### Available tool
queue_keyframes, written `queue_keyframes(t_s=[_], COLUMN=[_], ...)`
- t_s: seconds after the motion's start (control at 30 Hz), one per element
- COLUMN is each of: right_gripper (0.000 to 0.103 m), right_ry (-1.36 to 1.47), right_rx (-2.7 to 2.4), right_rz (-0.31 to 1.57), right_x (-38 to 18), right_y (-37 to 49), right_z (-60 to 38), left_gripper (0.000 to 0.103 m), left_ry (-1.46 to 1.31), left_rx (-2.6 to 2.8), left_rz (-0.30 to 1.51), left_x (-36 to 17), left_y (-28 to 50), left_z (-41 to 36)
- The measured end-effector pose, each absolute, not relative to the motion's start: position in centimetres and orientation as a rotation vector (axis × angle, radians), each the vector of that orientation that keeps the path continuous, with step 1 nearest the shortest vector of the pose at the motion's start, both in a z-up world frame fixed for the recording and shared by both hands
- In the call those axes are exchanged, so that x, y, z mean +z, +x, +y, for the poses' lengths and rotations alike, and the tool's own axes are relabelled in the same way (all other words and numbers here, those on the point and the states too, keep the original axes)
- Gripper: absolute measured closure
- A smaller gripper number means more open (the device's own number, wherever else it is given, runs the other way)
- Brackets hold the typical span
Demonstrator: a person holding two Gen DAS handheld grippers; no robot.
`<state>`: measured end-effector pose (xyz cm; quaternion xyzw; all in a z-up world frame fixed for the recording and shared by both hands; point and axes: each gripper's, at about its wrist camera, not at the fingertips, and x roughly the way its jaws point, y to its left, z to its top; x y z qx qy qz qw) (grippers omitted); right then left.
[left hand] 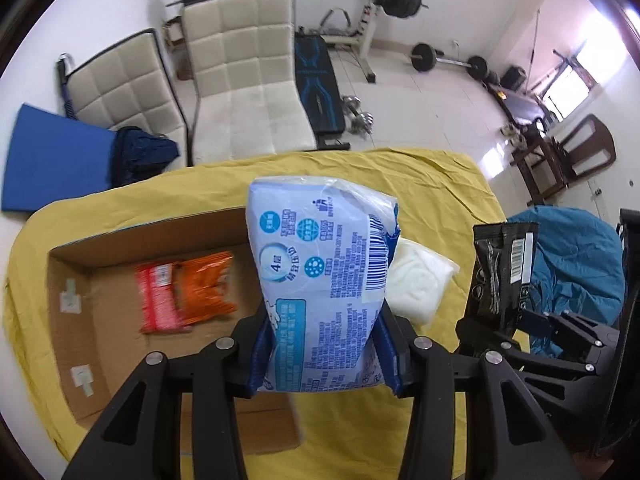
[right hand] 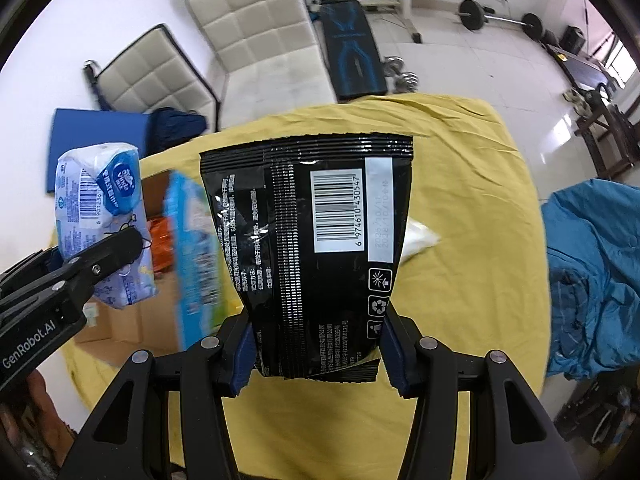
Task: Organize snacks
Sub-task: 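Carry both packs into the box and release them beside the others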
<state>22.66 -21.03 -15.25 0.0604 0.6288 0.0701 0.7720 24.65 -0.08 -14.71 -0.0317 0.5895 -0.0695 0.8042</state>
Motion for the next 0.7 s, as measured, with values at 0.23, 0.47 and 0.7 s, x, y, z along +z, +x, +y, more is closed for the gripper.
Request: queue_keyframes(t_s=[0.23, 0.47, 0.7], right_gripper=[0.048, 0.048, 0.048], right_ry=[0.143, 0.169, 0.131], right_rx=[0.226, 0.286, 0.271], right_rz=[1.365, 1.445, 1.549], right_x=[-14.4, -17.4, -23.6], right_y=[19.9, 18.9, 19.9], right_z=[-13.5, -5.9, 1.3], left_gripper=[0.061, 0.061, 0.061], left_ry=[-0.111, -0.161, -0.193], left_rx=[-0.06, 0.055, 0.131], left_rz=[1.212, 1.233, 1.334], left_x=[-12.6, -14.2, -19.2], left_y=[21.1, 18.7, 18.2], left_z=[7.9, 16.4, 22.7])
